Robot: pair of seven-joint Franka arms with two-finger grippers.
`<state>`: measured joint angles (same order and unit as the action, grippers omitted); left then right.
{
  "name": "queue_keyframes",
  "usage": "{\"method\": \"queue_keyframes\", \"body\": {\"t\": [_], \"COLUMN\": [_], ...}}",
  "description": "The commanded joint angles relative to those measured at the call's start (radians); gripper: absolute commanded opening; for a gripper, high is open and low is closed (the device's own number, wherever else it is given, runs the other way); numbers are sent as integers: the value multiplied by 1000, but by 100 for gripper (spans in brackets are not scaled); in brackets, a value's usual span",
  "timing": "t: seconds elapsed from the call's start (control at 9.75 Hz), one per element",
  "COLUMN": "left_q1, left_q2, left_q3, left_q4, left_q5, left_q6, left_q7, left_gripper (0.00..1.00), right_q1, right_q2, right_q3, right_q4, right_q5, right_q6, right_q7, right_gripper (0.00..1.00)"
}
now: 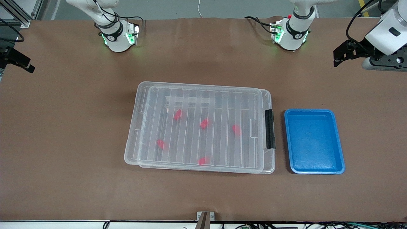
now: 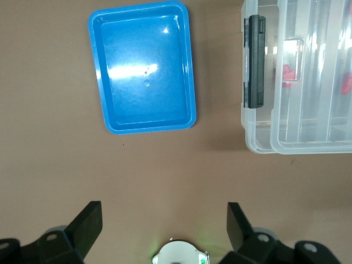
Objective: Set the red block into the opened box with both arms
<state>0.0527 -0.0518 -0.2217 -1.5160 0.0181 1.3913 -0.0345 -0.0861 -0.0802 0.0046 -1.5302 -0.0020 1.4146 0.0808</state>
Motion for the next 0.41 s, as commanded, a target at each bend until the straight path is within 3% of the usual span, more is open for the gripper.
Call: {"method": "queue_keyframes", "body": {"t": [0.0,0.31], "left_q1": [1,4], "left_q2": [1,4], "left_q3": [-2,-1], "left_q4": [-18,-10], "left_q5": [-1,-1], "left_q6": [3,3], "left_q7": [16,16], "left_gripper": [100,100], "right_q1": [-4,-7], "right_q2": [-3,-3], "right_q3": [-2,-3], "right_q4": [-16,-19], "right_q5": [16,52], "right_q6": [7,14], "right_q7": [-21,-24], "right_gripper": [100,100]}}
